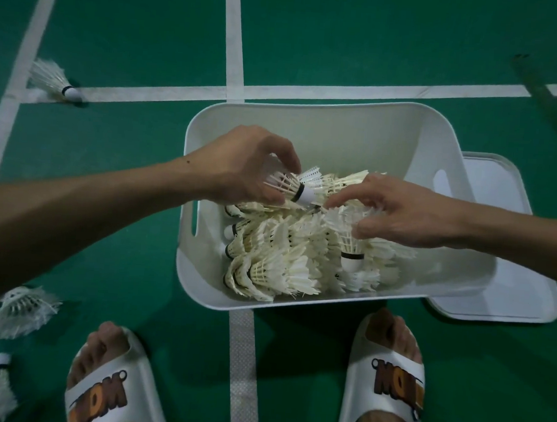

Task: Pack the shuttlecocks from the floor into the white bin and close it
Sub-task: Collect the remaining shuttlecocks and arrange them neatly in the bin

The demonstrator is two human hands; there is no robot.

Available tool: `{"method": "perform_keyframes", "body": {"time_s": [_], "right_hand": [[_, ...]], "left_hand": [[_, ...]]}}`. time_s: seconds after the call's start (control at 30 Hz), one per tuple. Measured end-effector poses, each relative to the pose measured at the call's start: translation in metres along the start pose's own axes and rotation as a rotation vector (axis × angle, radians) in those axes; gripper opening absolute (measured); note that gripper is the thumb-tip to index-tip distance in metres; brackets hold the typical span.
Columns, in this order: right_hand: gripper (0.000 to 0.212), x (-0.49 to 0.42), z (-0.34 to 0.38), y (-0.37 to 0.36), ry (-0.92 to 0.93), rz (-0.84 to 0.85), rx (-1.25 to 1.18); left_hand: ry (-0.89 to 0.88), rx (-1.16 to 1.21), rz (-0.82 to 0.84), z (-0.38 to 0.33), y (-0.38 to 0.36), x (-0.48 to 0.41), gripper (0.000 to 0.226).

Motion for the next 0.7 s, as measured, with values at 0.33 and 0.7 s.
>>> {"method": "perform_keyframes", "body": {"time_s": [0.33,0.7], "right_hand": [[0.038,0.0,-0.004,-0.004,0.031,0.032,0.058],[0.036,0.005,-0.003,-0.01,0.027,-0.033,0.06]], "left_hand": [[-0.018,0.012,-0.035,0.0,0.004,0.0,0.031],[-0.031,0.013,0.02,0.002,-0.001,0.001,0.029]]}}
Point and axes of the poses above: each hand's wrist, its own x-axis away from the middle knuckle, its own y-axis out of the back of the hand, z = x × y, the point moved 7 cm from there along -x, towards the middle knuckle, and after that the axes turned 6 degrees about z, right-handed, at the moved point
